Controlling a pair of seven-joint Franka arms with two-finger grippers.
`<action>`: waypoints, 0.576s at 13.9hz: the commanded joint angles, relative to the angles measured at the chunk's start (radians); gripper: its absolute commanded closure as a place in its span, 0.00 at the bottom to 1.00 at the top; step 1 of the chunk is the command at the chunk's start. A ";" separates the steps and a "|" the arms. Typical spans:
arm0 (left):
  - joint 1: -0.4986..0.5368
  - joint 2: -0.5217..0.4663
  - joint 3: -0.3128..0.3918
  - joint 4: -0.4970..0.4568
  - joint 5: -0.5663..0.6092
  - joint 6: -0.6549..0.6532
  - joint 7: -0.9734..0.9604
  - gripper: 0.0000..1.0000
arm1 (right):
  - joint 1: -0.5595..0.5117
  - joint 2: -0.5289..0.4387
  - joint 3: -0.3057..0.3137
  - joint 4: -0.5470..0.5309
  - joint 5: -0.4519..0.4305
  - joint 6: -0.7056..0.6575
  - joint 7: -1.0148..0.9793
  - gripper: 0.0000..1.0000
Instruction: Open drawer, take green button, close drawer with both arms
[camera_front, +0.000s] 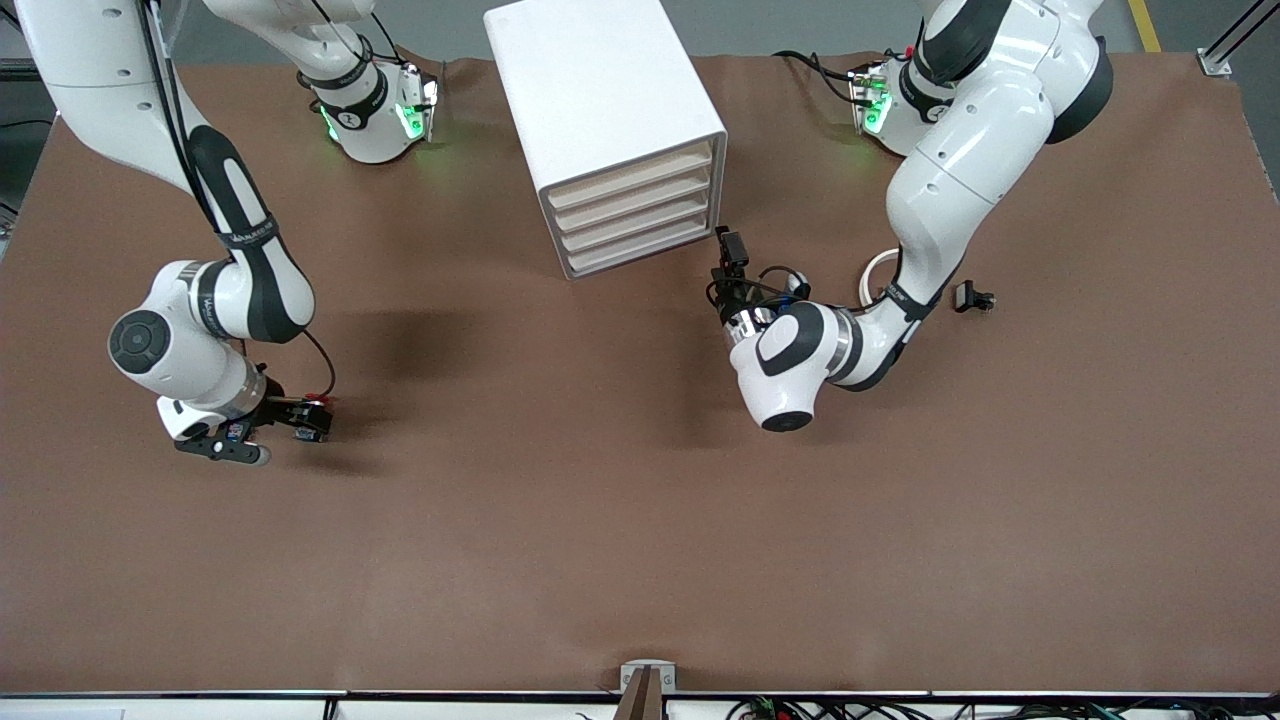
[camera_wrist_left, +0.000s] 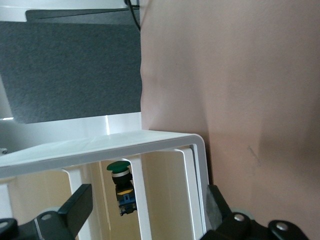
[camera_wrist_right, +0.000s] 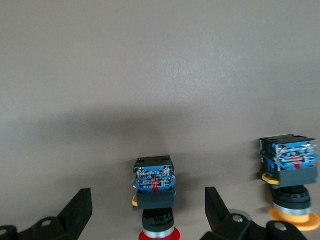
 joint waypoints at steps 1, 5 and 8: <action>-0.017 0.016 -0.006 0.045 -0.043 -0.026 -0.043 0.00 | 0.003 0.038 0.002 0.017 0.013 0.005 0.014 0.00; -0.044 0.018 -0.006 0.054 -0.098 -0.046 -0.075 0.00 | 0.002 0.045 0.002 0.020 0.013 0.009 0.014 0.08; -0.065 0.018 -0.006 0.054 -0.112 -0.046 -0.101 0.00 | 0.003 0.046 0.002 0.019 0.013 0.022 0.014 0.46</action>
